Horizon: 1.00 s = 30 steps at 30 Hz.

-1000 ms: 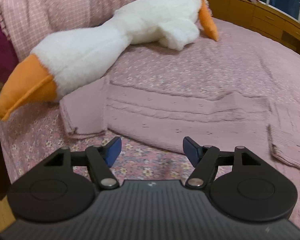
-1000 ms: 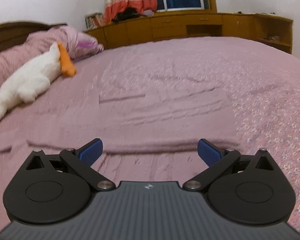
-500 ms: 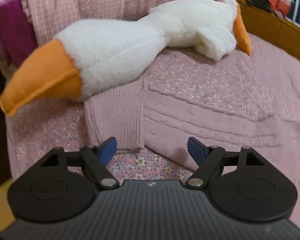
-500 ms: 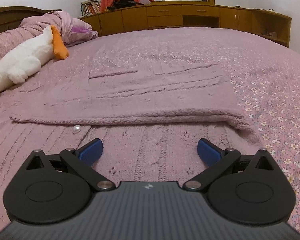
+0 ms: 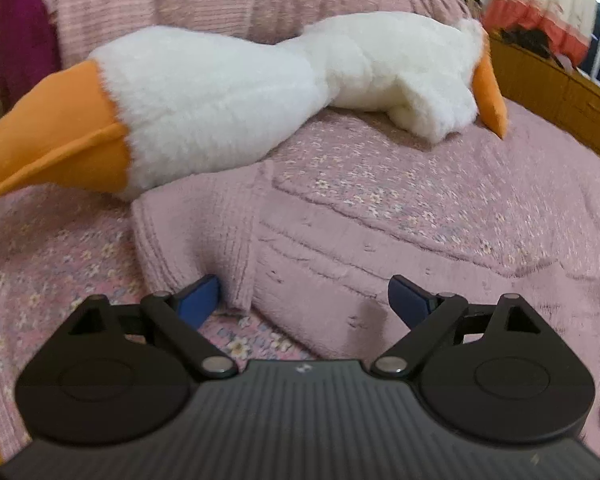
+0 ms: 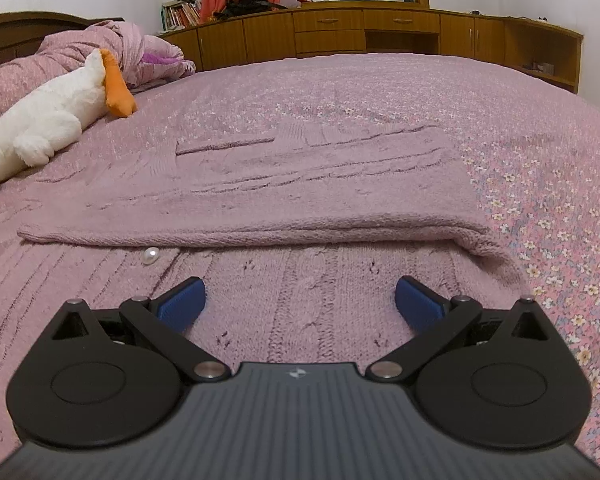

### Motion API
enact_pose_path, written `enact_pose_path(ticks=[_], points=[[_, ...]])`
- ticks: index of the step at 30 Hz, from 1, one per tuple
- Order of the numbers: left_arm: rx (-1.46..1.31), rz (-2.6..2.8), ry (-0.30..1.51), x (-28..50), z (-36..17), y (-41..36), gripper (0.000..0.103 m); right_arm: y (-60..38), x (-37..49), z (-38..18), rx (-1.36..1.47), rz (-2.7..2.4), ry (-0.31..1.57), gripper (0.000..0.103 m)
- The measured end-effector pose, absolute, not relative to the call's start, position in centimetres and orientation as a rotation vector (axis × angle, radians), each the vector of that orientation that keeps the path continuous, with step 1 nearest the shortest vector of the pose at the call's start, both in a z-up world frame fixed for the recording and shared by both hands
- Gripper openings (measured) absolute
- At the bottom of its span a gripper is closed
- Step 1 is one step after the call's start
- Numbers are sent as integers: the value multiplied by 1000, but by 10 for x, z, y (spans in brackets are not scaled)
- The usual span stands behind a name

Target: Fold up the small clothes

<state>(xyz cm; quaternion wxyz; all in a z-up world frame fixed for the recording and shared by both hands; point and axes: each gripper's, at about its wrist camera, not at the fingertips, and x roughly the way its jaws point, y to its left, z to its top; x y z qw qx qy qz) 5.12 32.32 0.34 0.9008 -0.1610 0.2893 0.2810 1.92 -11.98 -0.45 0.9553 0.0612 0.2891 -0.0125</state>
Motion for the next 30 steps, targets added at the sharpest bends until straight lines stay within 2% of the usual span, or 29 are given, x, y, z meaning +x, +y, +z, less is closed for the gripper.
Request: enact_pose_path(ticks=[1, 4, 6, 9, 21, 30], points=[[-305, 576, 603, 53, 3, 320, 85, -120, 19, -5, 128, -24, 587, 103], [-209, 581, 614, 56, 1, 312, 61, -121, 20, -5, 124, -25, 589, 103], [-177, 590, 605, 55, 2, 310, 26, -121, 20, -5, 123, -25, 590, 103], [-198, 562, 580, 49, 6, 312, 12, -122, 20, -5, 127, -22, 588, 103], [-288, 361, 389, 13, 59, 284, 9, -128, 18, -4, 161, 2, 580, 103], [-260, 196, 283, 12, 107, 235, 9, -132, 11, 3, 188, 16, 573, 103]])
